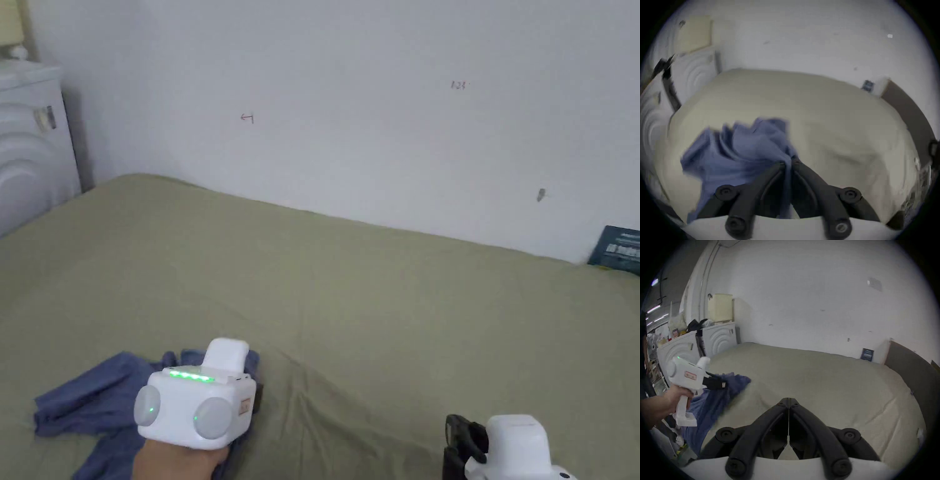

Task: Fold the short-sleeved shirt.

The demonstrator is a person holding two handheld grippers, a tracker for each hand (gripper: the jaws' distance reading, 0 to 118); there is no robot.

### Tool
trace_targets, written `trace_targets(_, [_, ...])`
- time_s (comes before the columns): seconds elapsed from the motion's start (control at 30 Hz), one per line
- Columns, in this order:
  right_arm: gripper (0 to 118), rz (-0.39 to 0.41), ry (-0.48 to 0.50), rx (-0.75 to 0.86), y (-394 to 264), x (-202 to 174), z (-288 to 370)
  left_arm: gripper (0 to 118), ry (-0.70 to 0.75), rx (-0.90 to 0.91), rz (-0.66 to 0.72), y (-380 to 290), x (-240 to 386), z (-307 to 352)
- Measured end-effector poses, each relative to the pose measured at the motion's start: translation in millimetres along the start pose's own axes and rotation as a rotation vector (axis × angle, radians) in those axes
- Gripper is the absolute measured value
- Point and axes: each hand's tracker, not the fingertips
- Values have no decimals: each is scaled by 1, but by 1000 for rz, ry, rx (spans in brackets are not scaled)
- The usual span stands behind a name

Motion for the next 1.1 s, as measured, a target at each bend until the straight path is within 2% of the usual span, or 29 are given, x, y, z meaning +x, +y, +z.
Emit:
trace_targets(0.2, [3, -31, -145, 36, -7, 85, 65, 1, -288, 111, -103, 34, 172, 36])
trace_targets(0.3, [3, -54, -210, 39, -17, 124, 94, 1, -398, 118, -177, 24, 244, 43])
trace_targets(0.37, [3, -84, -248, 37, -26, 148, 109, 1, -439, 54, -224, 5, 285, 35])
trace_targets(0.47, [3, -119, -288, 20, -41, 177, 122, 1, -448, -67, -271, -37, 331, 8])
trace_targets(0.57, [3, -138, -313, 1, -55, 196, 128, 1, -383, -193, -310, -75, 358, -27])
trace_targets(0.6, [3, -145, -319, -6, -59, 200, 128, 1, -369, -236, -286, -84, 362, -38])
trace_targets(0.67, [3, -160, -318, -13, -65, 206, 129, 2, -361, -229, -288, -94, 367, -42])
trace_targets(0.7, [3, -162, -319, -19, -67, 208, 128, 12, -343, -215, -292, -96, 368, -40])
trace_targets(0.73, [3, -160, -319, -23, -67, 208, 128, 39, -339, -202, -294, -95, 366, -39])
trace_targets(0.77, [3, -156, -317, -26, -67, 208, 129, 52, -341, -180, -297, -93, 362, -30])
trace_targets(0.8, [3, -152, -314, -23, -66, 207, 130, 52, -344, -164, -304, -89, 358, -21])
trace_targets(0.83, [3, -147, -307, -19, -65, 206, 130, 97, -333, -148, -315, -86, 354, -9])
trace_targets(0.87, [3, -142, -302, -14, -63, 203, 131, 103, -331, -74, -307, -80, 344, 13])
trace_targets(0.93, [3, -137, -287, 6, -59, 197, 133, 101, -344, 46, -297, -74, 318, 54])
trace_targets(1.0, [3, -133, -269, 22, -56, 187, 133, 101, -292, 186, -297, -73, 283, 94])
trace_targets(1.1, [3, -108, -237, 34, -56, 167, 131, 98, -161, 211, -309, -82, 232, 134])
